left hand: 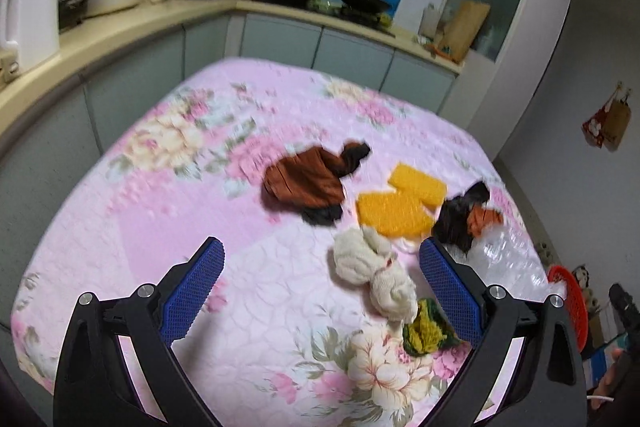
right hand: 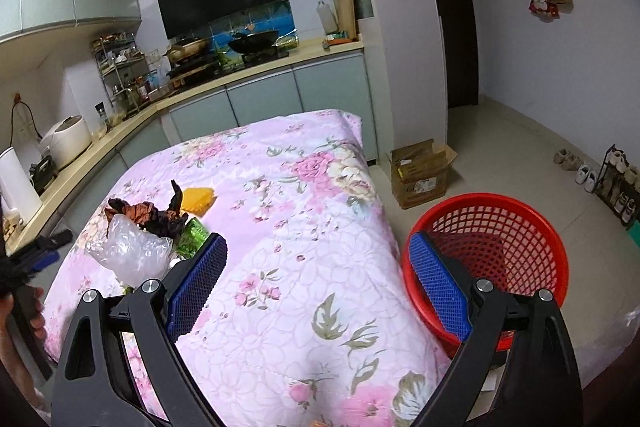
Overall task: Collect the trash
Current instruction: 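Grasp the white mesh bag with the left tool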
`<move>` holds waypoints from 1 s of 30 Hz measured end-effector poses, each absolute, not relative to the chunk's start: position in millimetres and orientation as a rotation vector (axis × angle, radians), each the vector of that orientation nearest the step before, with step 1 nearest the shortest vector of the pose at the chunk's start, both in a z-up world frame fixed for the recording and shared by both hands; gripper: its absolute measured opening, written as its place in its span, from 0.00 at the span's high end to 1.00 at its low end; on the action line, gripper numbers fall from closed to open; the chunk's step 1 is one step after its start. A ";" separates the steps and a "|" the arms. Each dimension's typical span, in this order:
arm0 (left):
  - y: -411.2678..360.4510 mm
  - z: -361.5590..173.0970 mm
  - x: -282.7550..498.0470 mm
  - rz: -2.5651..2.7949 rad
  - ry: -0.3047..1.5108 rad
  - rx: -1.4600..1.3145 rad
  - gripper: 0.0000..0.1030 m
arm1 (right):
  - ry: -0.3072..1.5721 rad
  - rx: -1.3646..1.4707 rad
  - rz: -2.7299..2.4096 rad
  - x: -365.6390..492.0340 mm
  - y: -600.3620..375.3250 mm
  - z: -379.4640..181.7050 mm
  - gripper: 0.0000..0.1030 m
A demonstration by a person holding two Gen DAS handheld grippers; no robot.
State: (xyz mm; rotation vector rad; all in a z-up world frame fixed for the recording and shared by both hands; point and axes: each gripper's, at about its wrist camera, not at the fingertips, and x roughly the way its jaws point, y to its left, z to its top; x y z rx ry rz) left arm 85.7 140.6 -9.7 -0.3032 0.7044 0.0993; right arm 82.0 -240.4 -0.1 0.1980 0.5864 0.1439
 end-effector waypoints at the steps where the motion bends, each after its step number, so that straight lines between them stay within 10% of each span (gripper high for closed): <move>1: 136.4 -14.9 89.2 0.093 0.723 -0.301 0.08 | 0.589 0.194 0.148 82.7 -238.5 -0.7 0.13; 12: 110.4 -44.2 125.8 0.044 0.815 -0.301 0.10 | 0.611 0.162 0.199 93.3 -218.2 -3.6 0.13; 30: 104.9 -70.4 152.5 -0.033 0.887 -0.307 0.65 | 0.669 0.087 0.390 104.0 -150.2 -10.4 0.13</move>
